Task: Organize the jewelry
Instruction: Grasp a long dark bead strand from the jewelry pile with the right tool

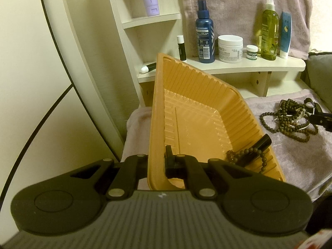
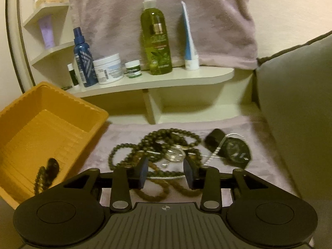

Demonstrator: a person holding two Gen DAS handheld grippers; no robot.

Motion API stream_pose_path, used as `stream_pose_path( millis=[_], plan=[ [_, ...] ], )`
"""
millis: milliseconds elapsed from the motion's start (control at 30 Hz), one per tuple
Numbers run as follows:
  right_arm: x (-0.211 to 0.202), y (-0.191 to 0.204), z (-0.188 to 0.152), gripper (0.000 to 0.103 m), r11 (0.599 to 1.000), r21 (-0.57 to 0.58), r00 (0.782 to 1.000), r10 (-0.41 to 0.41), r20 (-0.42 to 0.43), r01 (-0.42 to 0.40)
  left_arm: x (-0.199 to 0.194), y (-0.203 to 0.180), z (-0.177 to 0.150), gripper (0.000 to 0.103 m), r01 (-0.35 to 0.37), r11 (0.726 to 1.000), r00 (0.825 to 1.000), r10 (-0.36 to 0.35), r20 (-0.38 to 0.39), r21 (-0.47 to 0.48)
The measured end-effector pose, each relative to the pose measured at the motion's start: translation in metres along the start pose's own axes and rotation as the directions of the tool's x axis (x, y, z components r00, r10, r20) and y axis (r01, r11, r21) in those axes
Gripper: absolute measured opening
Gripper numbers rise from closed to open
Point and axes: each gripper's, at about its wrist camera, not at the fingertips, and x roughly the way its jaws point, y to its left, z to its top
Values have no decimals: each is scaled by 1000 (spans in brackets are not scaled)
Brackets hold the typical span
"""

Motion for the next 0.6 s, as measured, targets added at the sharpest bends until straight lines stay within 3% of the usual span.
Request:
stream_pose_path(
  millis=[600],
  plan=[
    [42,30,6,38,997,-20,996,72,-56,-73,1,0,-2,5,3,1000,1000,-3,-1,-3]
  ],
)
